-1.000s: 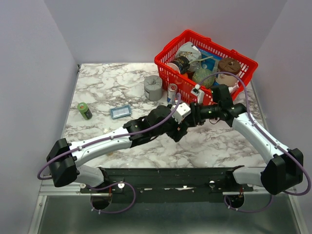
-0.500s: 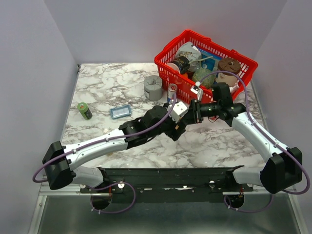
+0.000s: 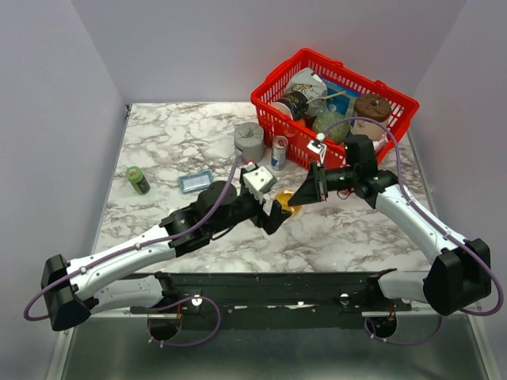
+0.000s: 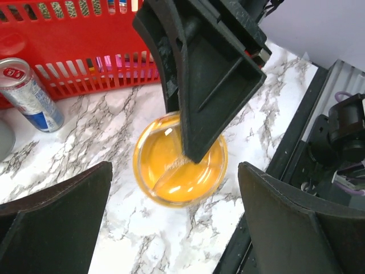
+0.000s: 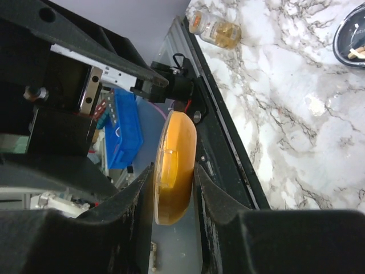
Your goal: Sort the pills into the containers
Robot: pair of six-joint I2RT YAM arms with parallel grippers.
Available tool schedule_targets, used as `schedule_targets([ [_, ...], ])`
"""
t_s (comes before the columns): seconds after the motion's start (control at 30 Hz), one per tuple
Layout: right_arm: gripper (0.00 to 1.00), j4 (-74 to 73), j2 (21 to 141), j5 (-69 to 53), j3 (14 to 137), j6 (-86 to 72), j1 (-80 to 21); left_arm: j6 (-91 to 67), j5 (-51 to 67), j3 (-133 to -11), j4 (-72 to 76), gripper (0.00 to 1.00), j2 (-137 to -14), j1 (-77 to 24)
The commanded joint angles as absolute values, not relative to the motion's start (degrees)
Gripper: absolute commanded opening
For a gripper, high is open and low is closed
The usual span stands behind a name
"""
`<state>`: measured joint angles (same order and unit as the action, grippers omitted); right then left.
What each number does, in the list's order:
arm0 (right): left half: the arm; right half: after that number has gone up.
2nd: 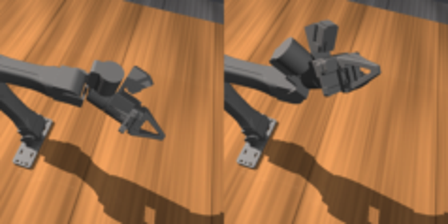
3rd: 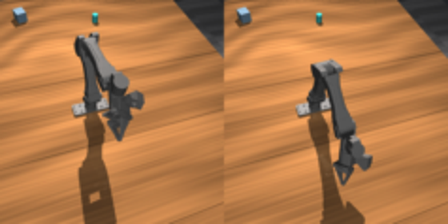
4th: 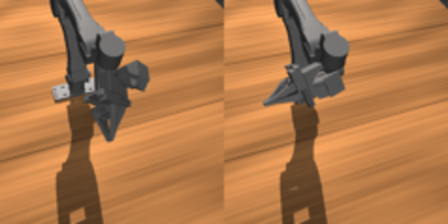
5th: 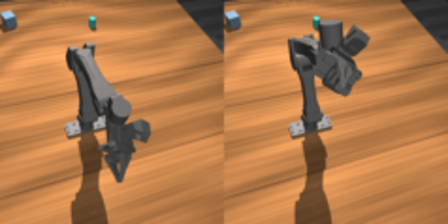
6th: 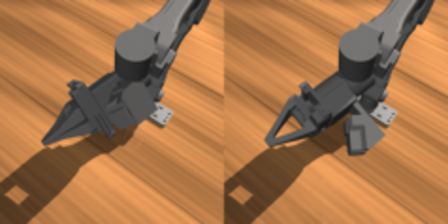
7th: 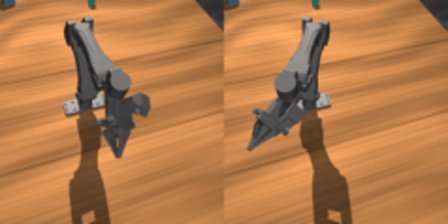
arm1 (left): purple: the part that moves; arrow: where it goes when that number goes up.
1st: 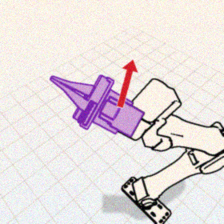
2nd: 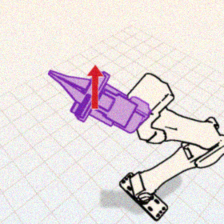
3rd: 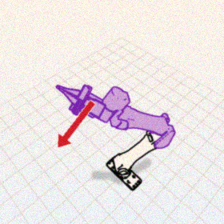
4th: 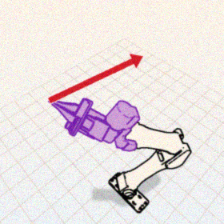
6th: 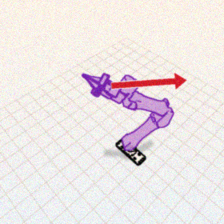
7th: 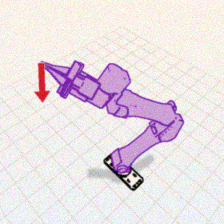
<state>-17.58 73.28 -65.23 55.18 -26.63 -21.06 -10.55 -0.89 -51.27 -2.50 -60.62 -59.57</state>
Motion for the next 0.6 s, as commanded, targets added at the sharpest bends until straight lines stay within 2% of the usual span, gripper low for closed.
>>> schedule_targets([
  [0.0,0.26,-13.3,71.5,-70.0,54.3,-29.6,-21.4,-11.6,-1.0,-46.3,-0.4,0.99,-53.8,-58.7],
  [0.3,0.26,-8.3,70.2,-72.1,51.5,-31.0,-21.4,-2.9,2.5,-30.3,5.7,0.99,-34.6,-58.4],
  [0.43,0.26,-6.7,69.9,-73.0,50.7,-32.3,-21.4,4.0,6.0,-17.3,22.3,0.99,-26.9,-58.4],
  [0.57,0.26,-3.4,69.6,-74.2,49.6,-35.1,-21.4,7.3,6.1,-14.2,33.0,0.99,-30.4,-58.6],
])
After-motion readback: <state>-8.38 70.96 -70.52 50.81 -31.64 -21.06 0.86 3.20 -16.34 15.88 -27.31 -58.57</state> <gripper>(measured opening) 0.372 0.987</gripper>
